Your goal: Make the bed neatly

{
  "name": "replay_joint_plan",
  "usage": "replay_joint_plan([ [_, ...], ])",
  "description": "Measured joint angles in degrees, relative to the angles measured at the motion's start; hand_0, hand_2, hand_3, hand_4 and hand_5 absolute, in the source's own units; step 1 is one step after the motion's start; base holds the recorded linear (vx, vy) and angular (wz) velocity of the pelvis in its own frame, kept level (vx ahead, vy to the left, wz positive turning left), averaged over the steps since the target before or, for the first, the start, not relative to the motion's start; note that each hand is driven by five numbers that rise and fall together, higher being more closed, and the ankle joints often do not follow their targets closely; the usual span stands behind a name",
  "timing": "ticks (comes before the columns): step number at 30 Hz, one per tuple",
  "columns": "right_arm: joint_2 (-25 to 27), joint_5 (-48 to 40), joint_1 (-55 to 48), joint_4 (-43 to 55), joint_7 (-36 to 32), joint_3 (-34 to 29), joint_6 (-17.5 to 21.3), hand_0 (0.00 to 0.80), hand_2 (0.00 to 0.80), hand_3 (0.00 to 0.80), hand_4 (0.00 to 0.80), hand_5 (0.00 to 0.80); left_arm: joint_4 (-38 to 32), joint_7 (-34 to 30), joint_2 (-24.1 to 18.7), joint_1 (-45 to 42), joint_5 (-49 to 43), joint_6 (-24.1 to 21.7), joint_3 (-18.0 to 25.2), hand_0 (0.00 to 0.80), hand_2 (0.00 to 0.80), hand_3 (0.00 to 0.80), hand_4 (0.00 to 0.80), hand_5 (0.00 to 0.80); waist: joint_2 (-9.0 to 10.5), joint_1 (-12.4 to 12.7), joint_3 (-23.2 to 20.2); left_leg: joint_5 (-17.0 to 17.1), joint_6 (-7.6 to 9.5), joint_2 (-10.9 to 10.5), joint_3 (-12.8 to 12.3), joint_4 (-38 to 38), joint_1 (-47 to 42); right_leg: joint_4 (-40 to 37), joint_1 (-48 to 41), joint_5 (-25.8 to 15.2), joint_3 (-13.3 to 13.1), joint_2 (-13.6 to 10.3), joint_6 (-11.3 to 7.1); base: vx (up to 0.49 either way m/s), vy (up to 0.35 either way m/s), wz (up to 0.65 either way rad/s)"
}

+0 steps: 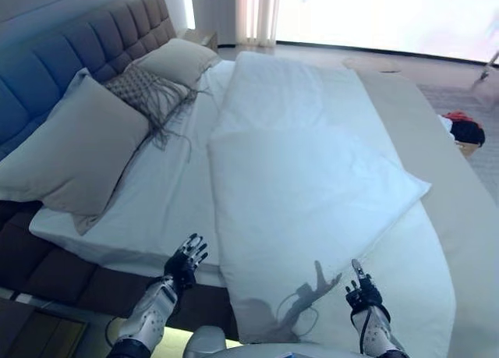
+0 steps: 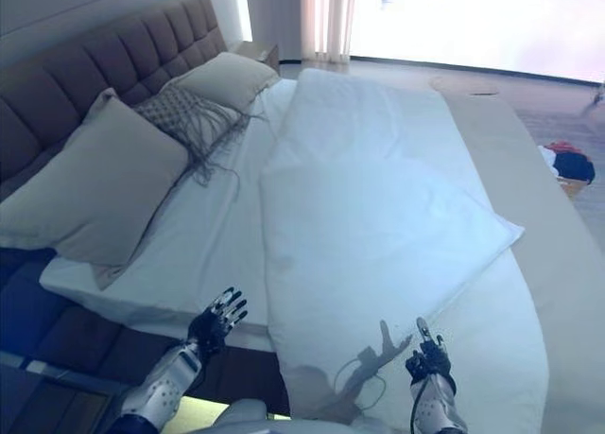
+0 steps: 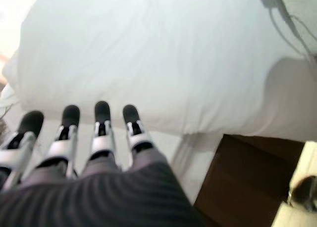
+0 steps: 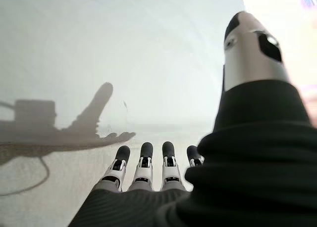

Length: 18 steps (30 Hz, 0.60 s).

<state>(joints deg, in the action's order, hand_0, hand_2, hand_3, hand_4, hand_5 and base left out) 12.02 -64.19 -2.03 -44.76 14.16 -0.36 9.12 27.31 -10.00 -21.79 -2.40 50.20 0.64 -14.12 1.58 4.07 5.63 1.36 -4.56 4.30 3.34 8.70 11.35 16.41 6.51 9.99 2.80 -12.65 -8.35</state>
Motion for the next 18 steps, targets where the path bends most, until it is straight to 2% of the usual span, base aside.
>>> replay_joint_plan([
  [1, 0.81, -2.48, 1.71, -1.46, -0.76, -0.81, 0.16, 0.0, 0.0, 0.0, 0.0, 0.0, -0.14, 0.06, -0.67, 1.2, 0.04, -0.16, -0.91, 0.0, 0.0, 0.0, 0.0, 0.0, -0.22, 0.03, 1.39, 0.5, -0.02, 1.68, 0.48, -0.51, 1.2, -0.62, 1.45, -2.17, 0.96, 1.67, 0.33, -0.449, -0.532, 0.26],
  [2, 2.62, -4.85, 4.47, -3.54, -2.23, -1.38, 0.33, 0.0, 0.0, 0.0, 0.0, 0.0, -0.57, 0.14, -1.22, 2.87, 0.04, -0.23, -1.84, 0.0, 0.0, 0.0, 0.0, 0.0, -1.43, 0.04, 3.36, 1.28, -1.05, 3.86, 0.49, -0.96, 3.06, -1.06, 3.05, -3.54, 2.18, 3.55, 1.39, -0.25, -0.453, 0.11],
  [3, 4.11, -7.91, 6.88, -4.97, -4.11, -2.26, 0.69, 0.0, 0.0, 0.0, 0.0, 0.0, -0.64, 0.24, -1.3, 4.31, 0.05, -0.28, -2.06, 0.0, 0.0, 0.0, 0.0, 0.0, -2.19, 1.2, 4.88, 1.29, -1.19, 5.69, 0.83, -1.95, 4.9, -1.64, 4.77, -4.68, 3.57, 4.98, 2.38, -0.153, -0.45, 0.02],
  [4, 5.21, -10.56, 8.06, -5.26, -5.89, -2.51, 0.79, 0.0, 0.0, 0.0, 0.0, 0.0, -0.66, 0.51, -1.17, 5.4, 0.06, -0.37, -2.05, 0.0, 0.0, 0.0, 0.0, 0.0, -2.04, 1.62, 6.06, 0.72, -2.0, 6.86, 1.15, -2.36, 6.63, -2.82, 6.14, -5.97, 5.16, 6.1, 3.43, -0.05, -0.416, -0.03],
  [6, 5.85, -15.63, 9.45, -5.12, -8.75, -2.73, 0.78, 0.0, 0.0, 0.0, 0.0, 0.0, -0.72, 0.5, -1.28, 5.75, 0.06, -0.42, -2.0, 0.0, 0.0, 0.0, 0.0, 0.0, -1.67, 1.92, 7.57, 1.0, -2.13, 7.59, 1.87, 0.94, 6.8, -3.92, 6.73, -7.15, 8.46, 6.91, 4.57, 0.01, -0.354, 0.0],
  [7, 6.0, -18.13, 9.53, -5.18, -10.18, -2.83, 0.66, 0.0, 0.0, 0.0, 0.0, 0.0, -0.77, 0.42, -1.43, 6.02, 0.1, -0.45, -1.94, 0.0, 0.0, 0.0, 0.0, 0.0, -1.06, 1.78, 8.31, 1.4, -2.06, 8.11, 2.58, 0.28, 6.71, -4.45, 6.48, -7.36, 9.09, 7.56, 4.64, 0.008, -0.283, 0.13],
  [9, 7.2, -23.21, 9.83, -7.02, -13.09, -4.9, 0.03, 0.0, 0.0, 0.0, 0.0, 0.0, -0.99, 0.0, -1.89, 7.24, 0.23, -0.88, -1.93, 0.0, 0.0, 0.0, 0.0, 0.0, -0.36, 2.19, 10.31, 2.87, -3.96, 8.96, 3.95, -1.18, 7.4, -5.88, 5.92, -7.9, 10.73, 8.83, 4.89, -0.046, -0.231, 0.29],
  [13, 13.49, -32.0, 13.38, -15.65, -16.54, -9.23, -3.21, 0.0, 0.0, 0.0, 0.0, 0.0, -3.25, -0.69, -4.78, 8.43, 0.62, -0.96, -2.19, 0.0, 0.0, 0.0, 0.0, 0.0, -0.38, 3.64, 12.48, 4.48, -3.94, 8.28, 5.91, -2.43, 11.49, -8.35, 7.98, -9.23, 12.96, 8.81, 4.6, -0.087, -0.148, 0.28],
  [15, 16.83, -36.17, 16.07, -17.8, -18.14, -10.83, -4.27, 0.0, 0.0, 0.0, 0.0, 0.0, -4.78, -0.78, -6.28, 9.25, 0.75, -0.95, -2.41, 0.0, 0.0, 0.0, 0.0, 0.0, -1.56, 4.57, 14.29, 5.76, -5.85, 7.37, 6.33, -2.75, 12.54, -9.33, 8.02, -9.72, 13.41, 8.23, 4.07, -0.031, -0.097, 0.29],
  [18, 20.14, -38.95, 19.77, -19.56, -19.29, -11.61, -6.27, 0.0, 0.0, 0.0, 0.0, 0.0, -6.64, -1.01, -8.91, 10.57, 1.62, -0.91, -2.68, 0.0, 0.0, 0.0, 0.0, 0.0, -2.32, 5.05, 15.24, 6.36, -5.09, 5.64, 6.29, -2.95, 14.23, -10.08, 8.68, -9.75, 13.41, 6.7, 3.17, -0.03, -0.049, 0.3],
])
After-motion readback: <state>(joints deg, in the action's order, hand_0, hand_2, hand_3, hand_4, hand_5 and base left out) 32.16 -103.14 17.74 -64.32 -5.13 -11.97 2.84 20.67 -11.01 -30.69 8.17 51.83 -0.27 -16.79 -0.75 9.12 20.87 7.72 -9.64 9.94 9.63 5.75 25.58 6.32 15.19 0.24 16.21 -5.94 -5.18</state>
